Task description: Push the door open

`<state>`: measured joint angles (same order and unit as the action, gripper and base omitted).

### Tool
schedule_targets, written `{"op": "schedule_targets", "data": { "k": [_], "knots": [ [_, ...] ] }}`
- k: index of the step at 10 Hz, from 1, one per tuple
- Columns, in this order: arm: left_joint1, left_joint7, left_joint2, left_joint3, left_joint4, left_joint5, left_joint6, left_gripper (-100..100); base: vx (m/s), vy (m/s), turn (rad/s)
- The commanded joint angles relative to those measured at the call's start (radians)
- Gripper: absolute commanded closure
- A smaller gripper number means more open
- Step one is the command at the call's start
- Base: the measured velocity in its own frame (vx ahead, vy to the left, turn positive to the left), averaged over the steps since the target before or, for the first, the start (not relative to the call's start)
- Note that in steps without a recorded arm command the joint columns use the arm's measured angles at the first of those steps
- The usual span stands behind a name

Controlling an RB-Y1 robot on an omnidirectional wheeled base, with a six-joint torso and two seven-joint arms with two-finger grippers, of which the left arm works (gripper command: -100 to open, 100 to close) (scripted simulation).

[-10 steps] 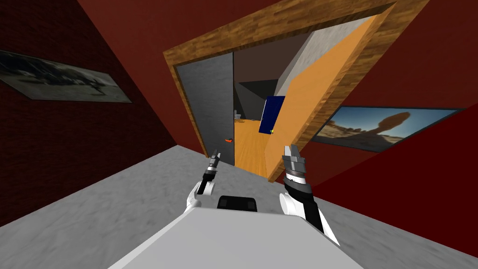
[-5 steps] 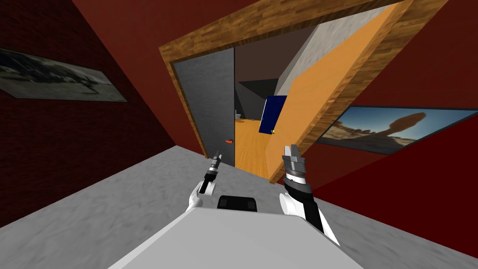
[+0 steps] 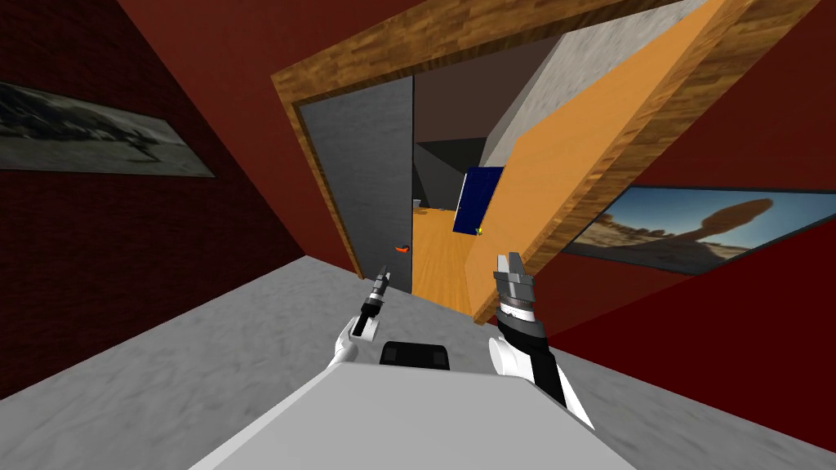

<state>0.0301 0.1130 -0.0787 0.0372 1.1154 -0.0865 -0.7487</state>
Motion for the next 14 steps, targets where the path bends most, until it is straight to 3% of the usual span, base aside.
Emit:
{"op": "schedule_targets", "data": {
  "k": [1,8,9,14],
  "knots": [
    [-0.019,0.007,0.001,0.001,-0.044,-0.009,-0.004,-100,0.082,0.046,-0.019],
    [-0.111,0.033,0.011,0.003,-0.259,-0.047,-0.035,-100,0.098,0.062,-0.018],
    [-0.111,0.033,0.011,0.003,-0.261,-0.047,-0.035,-100,0.055,0.036,-0.005],
    [-0.163,0.048,0.020,0.005,-0.384,-0.069,-0.052,-100,0.072,0.042,-0.014]
  ]
}}
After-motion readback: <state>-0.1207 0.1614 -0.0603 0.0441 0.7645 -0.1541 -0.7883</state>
